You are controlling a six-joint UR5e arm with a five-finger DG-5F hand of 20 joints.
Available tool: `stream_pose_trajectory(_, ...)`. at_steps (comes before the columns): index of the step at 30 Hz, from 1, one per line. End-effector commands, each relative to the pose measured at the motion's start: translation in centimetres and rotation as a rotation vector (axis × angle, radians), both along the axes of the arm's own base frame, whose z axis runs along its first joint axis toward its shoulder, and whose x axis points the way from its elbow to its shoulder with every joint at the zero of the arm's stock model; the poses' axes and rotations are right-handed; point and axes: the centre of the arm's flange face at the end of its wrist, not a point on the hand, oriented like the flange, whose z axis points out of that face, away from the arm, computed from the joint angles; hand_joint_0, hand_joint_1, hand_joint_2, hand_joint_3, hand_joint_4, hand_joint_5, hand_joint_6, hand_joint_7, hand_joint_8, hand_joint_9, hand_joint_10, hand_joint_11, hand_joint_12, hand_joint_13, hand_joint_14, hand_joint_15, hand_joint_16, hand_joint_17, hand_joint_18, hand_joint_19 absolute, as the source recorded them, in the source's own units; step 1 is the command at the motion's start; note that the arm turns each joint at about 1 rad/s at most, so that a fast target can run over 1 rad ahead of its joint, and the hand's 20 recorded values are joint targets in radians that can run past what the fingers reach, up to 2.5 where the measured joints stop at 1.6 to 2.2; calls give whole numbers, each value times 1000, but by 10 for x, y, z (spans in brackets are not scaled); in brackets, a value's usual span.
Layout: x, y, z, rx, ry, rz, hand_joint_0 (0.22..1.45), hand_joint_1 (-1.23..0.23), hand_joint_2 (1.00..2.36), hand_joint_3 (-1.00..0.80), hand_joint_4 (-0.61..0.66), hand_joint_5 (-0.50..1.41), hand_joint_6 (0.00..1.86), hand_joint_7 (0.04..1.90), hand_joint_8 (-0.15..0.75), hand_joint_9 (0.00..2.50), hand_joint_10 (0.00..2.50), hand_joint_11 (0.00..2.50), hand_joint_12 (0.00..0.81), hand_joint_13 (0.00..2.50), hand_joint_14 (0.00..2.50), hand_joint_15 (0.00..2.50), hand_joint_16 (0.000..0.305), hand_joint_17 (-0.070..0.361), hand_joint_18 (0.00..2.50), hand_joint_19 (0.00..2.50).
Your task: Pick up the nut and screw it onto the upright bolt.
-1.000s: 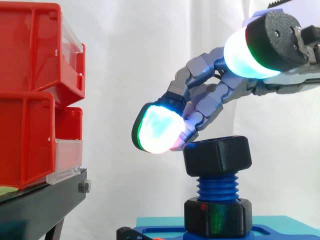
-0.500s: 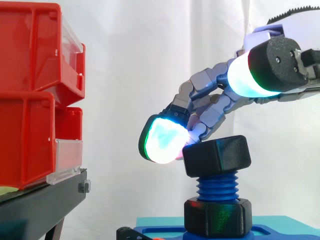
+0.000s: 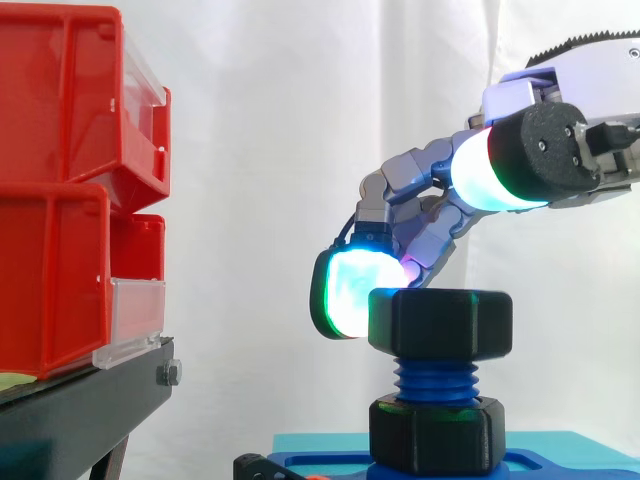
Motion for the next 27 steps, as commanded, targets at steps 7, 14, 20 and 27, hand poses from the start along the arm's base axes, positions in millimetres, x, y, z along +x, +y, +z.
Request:
stream_pose_trajectory(7, 1, -8, 8, -11, -11, 9, 523, -206, 1000, -500, 193, -39, 501, 1460, 265, 620, 0, 0, 285, 441, 0, 0, 27, 62, 107, 0)
stream_pose_trajectory(14, 0, -9, 14, -15, 15, 9, 530, -223, 1000, -500, 182, 0, 500, 1574, 266, 687, 0, 0, 272, 483, 0, 0, 25, 57, 144, 0)
stream_pose_trajectory(20, 1, -12, 17, -17, 12, 5, 532, -228, 1000, -500, 211, -39, 503, 1339, 266, 701, 0, 0, 271, 497, 0, 0, 24, 54, 161, 0)
stream_pose_trajectory(27, 6, -15, 35, -12, -20, 4, 527, -224, 1000, -500, 253, -89, 504, 1001, 259, 672, 0, 0, 277, 496, 0, 0, 25, 57, 156, 0)
